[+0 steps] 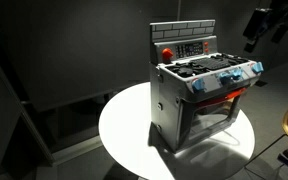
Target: Press the top right orange button on the stove
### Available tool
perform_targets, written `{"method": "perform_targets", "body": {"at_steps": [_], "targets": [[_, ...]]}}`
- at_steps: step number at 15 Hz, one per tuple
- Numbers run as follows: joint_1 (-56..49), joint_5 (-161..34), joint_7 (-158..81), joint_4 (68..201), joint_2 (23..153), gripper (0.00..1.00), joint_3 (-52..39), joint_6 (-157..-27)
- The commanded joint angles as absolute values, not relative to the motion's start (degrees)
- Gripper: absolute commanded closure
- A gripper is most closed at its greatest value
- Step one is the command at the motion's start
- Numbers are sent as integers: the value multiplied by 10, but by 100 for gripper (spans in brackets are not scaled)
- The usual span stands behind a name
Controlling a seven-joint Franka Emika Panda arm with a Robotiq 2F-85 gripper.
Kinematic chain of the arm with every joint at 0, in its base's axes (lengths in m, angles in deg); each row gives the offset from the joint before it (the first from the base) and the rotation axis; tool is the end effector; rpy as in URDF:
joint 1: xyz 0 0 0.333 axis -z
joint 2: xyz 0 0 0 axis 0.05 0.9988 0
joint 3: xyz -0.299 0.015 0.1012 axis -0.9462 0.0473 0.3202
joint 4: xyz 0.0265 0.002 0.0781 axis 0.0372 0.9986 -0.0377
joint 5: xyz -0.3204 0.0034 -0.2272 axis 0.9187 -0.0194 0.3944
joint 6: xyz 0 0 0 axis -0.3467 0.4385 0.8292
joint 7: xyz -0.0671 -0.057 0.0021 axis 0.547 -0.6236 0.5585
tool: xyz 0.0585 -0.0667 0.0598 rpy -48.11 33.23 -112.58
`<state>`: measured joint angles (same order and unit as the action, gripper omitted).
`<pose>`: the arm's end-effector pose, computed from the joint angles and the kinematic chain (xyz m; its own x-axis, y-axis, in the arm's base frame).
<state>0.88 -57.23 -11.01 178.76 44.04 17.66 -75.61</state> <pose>0.4086 0.1209 0.4982 0.9472 -0.1951 0.2546 -0.2497 -0.9466 0.2037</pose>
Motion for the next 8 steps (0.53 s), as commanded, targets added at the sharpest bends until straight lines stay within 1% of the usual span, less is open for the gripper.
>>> {"method": "perform_targets", "body": {"at_steps": [1,8], "targets": [[-10,-563,-103,1786,444,0,161,-753],[-3,-561,-79,1762,450,0,153,-769]]}}
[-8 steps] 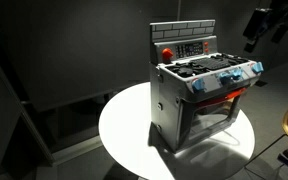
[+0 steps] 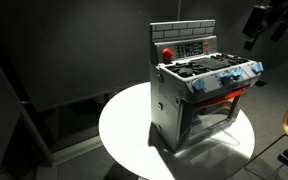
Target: Press the top right orange button on the stove
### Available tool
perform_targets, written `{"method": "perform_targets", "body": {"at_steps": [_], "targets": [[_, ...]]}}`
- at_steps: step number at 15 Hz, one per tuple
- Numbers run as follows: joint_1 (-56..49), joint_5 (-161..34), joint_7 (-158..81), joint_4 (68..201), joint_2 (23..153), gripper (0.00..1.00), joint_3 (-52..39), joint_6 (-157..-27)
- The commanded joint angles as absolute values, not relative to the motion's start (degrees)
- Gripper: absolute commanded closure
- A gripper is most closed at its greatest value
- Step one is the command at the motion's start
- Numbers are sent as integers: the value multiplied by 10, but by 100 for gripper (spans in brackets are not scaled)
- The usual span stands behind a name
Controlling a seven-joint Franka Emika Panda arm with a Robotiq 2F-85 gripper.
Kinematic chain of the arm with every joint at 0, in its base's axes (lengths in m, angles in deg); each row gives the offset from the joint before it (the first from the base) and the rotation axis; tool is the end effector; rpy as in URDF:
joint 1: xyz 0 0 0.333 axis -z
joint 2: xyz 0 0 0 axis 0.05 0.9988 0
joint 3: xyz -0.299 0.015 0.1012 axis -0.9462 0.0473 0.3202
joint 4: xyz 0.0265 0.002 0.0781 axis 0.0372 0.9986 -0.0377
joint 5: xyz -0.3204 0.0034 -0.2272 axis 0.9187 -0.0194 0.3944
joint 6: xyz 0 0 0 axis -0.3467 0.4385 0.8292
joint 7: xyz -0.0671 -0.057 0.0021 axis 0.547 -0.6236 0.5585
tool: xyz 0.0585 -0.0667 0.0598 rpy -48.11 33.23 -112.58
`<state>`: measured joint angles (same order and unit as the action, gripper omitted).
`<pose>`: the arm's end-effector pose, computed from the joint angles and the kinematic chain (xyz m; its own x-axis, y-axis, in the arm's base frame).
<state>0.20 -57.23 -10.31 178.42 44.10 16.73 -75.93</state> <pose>0.4103 0.1196 0.5022 0.9414 -0.2093 0.2644 -0.2632 -0.9462 0.1880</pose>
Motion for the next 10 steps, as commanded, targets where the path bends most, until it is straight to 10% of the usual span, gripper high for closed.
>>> {"method": "perform_targets", "body": {"at_steps": [1,10], "targets": [[-2,-563,-76,1754,452,0,150,-773],[19,-548,-33,1672,506,0,127,-799]]}}
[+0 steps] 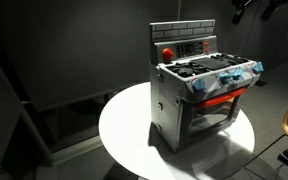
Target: Press the top right orange button on the stove
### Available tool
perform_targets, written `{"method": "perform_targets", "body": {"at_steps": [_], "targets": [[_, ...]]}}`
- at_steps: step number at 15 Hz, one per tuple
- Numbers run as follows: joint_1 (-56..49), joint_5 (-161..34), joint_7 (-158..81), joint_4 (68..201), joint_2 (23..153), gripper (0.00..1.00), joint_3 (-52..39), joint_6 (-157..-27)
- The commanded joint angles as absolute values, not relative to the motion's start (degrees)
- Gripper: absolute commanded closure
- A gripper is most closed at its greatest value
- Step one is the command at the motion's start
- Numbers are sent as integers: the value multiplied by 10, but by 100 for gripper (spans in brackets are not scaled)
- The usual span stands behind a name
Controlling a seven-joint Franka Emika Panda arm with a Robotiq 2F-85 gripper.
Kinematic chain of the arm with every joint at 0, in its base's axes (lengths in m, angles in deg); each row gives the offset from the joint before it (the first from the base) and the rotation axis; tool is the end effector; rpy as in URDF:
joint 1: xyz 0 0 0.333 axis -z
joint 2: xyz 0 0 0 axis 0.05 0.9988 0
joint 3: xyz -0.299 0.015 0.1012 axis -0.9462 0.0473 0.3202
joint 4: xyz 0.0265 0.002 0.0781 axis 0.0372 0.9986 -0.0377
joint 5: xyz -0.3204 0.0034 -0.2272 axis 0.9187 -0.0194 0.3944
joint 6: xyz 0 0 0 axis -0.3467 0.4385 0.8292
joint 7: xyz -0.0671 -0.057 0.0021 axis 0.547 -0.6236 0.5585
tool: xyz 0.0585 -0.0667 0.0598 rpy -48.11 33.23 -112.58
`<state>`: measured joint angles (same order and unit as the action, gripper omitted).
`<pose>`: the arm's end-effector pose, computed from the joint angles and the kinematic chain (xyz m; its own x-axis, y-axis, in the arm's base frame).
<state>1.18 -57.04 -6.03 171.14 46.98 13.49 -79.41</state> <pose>0.4458 0.0996 0.5537 0.8662 -0.3305 0.3748 -0.3782 -0.9238 0.0594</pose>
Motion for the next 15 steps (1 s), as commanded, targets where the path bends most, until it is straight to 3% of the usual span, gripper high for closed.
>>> {"method": "perform_targets", "body": {"at_steps": [1,15], "targets": [[22,-543,-31,1664,516,0,123,-800],[21,-462,-11,1563,682,0,31,-812]]}}
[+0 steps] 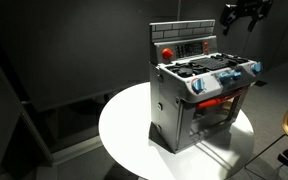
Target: Press the top right orange button on the stove
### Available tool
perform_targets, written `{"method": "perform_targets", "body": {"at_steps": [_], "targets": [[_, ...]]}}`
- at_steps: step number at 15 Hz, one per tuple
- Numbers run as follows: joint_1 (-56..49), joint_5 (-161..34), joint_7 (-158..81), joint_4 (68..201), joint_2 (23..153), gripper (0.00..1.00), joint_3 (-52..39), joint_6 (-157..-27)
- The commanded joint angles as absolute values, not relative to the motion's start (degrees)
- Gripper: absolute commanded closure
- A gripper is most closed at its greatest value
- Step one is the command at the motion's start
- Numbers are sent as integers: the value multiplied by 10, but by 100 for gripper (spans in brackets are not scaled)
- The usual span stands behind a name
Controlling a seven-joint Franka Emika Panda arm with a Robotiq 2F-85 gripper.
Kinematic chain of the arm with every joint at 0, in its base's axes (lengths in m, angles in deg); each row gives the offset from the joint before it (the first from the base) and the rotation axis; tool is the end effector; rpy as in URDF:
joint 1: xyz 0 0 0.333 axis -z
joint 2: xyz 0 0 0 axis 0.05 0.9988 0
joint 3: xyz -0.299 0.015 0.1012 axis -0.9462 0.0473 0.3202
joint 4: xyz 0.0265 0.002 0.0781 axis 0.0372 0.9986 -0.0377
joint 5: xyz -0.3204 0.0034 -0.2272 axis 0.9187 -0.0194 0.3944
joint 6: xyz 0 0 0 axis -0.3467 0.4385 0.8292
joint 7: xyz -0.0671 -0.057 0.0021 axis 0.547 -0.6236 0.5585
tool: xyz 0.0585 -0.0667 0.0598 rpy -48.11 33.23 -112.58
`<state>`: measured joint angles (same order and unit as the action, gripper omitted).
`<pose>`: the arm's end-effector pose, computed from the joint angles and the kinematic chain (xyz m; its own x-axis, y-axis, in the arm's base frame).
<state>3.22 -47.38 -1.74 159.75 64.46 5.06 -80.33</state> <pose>0.5419 0.0004 0.5120 0.8157 -0.4629 0.3470 -0.5301 -0.8382 0.1278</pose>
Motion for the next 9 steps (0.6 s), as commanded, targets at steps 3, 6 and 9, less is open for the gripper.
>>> {"method": "perform_targets", "body": {"at_steps": [3,6,9], "targets": [[15,-467,-19,1548,712,0,14,-841],[9,-475,-28,1536,737,0,-2,-871],[2,-475,-28,1525,756,0,-16,-885]]}}
